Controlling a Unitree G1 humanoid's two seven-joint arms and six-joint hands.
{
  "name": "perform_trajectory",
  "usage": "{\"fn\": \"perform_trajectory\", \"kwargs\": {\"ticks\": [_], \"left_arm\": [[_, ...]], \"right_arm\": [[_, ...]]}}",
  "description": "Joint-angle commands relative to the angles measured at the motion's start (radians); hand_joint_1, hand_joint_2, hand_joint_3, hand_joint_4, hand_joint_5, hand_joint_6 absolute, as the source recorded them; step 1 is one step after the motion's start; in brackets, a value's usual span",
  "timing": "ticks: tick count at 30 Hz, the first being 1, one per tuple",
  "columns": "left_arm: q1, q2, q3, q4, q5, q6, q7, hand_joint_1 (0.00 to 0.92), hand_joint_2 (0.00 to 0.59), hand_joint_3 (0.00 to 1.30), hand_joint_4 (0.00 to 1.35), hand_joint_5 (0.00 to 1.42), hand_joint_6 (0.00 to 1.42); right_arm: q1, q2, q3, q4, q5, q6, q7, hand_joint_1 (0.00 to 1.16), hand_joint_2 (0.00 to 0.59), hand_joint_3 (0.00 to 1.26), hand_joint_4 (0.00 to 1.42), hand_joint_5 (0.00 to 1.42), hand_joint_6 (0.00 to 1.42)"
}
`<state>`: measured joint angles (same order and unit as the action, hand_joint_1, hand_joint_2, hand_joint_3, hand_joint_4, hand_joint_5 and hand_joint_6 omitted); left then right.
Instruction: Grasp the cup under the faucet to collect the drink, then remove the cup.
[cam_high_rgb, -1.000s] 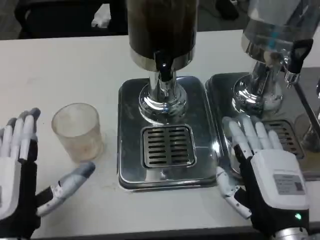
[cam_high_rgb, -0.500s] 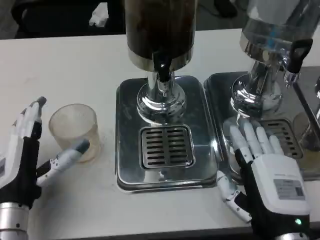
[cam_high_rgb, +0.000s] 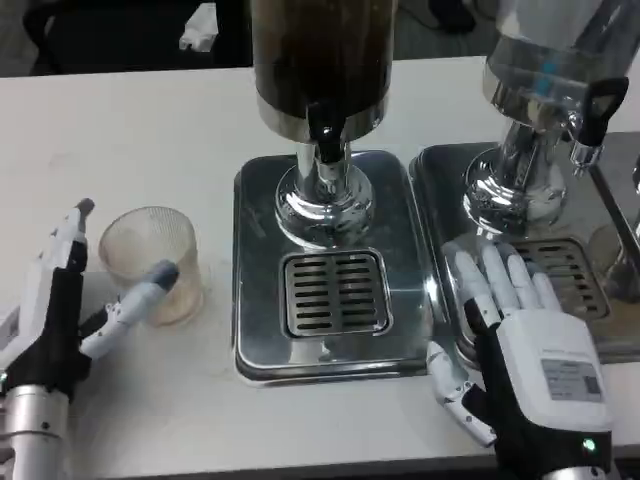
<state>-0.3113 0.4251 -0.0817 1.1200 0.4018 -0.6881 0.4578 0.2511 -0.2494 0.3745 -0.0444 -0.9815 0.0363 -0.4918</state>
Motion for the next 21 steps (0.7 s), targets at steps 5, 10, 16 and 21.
{"fn": "perform_trajectory", "kwargs": {"ticks": [5,10,16,21], "left_arm": [[-0.063,-0.013,-0.037,0.044,0.008,-0.007,-0.014,0.239,0.021,0.0,0.0,0.0,0.0],[-0.089,-0.026,-0.035,0.067,-0.01,-0.009,-0.022,0.263,0.021,0.0,0.0,0.0,0.0],[-0.115,-0.05,-0.023,0.1,-0.041,-0.011,-0.051,0.273,0.022,0.0,0.0,0.0,0.0],[-0.124,-0.054,-0.035,0.111,-0.029,-0.002,-0.047,0.311,0.029,0.0,0.0,0.07,0.06]], "right_arm": [[0.005,0.001,0.01,-0.023,-0.011,0.016,0.013,0.09,0.566,0.07,0.0,0.0,0.02],[0.009,0.002,0.014,-0.03,-0.016,0.019,0.019,0.08,0.566,0.07,0.0,0.0,0.03],[0.022,0.005,0.015,-0.047,-0.018,0.03,0.026,0.07,0.556,0.07,0.0,0.0,0.04],[0.034,0.011,0.017,-0.06,-0.02,0.039,0.022,0.07,0.555,0.07,0.0,0.0,0.06]]}}
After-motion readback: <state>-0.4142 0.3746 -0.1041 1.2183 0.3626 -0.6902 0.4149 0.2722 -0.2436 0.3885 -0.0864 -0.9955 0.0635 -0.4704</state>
